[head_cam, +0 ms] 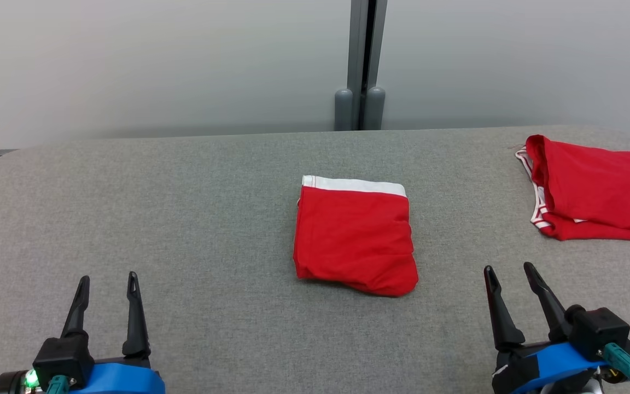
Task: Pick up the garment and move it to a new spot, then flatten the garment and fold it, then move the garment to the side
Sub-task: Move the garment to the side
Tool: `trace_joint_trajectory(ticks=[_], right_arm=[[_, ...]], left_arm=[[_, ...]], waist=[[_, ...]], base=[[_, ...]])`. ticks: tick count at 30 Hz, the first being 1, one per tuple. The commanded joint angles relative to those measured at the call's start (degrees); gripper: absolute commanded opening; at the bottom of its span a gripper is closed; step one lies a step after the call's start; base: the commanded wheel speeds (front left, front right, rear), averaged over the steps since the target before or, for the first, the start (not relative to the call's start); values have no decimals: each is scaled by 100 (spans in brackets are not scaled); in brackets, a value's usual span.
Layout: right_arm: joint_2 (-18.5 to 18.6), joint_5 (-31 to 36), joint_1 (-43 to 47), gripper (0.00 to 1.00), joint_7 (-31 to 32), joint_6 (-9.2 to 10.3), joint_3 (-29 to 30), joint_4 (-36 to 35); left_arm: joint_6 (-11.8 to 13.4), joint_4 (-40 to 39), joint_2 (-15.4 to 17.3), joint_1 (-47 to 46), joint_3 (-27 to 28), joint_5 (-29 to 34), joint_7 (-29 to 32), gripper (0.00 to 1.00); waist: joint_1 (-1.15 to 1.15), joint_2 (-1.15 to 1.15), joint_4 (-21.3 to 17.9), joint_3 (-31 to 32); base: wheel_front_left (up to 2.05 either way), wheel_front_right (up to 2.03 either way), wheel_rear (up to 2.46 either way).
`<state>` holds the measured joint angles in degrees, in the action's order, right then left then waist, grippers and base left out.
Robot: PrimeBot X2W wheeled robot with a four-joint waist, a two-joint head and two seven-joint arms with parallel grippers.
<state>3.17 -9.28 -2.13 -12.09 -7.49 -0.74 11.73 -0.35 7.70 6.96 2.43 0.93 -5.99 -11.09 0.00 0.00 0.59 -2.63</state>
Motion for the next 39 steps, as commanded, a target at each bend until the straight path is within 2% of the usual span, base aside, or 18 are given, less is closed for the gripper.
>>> trace_joint_trajectory(ticks=[1, 9, 17, 25, 31, 39], right_arm=[[-14, 9, 64, 100, 23, -1, 27, 28], [45, 25, -426, 100, 76, -2, 8, 187], [143, 96, -1553, 100, 302, -1, -178, 639], [166, 96, -2559, 100, 603, -2, -191, 1711], [209, 145, -2865, 100, 565, -1, -138, 2646], [91, 54, -3108, 100, 453, -1, -72, 3680]], left_arm=[[22, 10, 23, 31, -28, -16, 20, 100], [30, -25, 8, -138, -95, -52, -25, 100], [85, -13, -66, -379, -249, -60, -73, 100], [40, 253, -133, -615, -330, -154, -225, 100], [48, 459, -196, -809, -442, -194, -322, 100], [87, 618, -227, -937, -468, -216, -384, 100]], waist=[[0, 0, 14, -5], [0, 0, 128, -203], [0, 0, 416, -551], [0, 0, 709, -831], [0, 0, 904, -1064], [0, 0, 937, -1164]], base=[[0, 0, 0], [0, 0, 0], [0, 0, 0], [0, 0, 0], [0, 0, 0], [0, 0, 0]])
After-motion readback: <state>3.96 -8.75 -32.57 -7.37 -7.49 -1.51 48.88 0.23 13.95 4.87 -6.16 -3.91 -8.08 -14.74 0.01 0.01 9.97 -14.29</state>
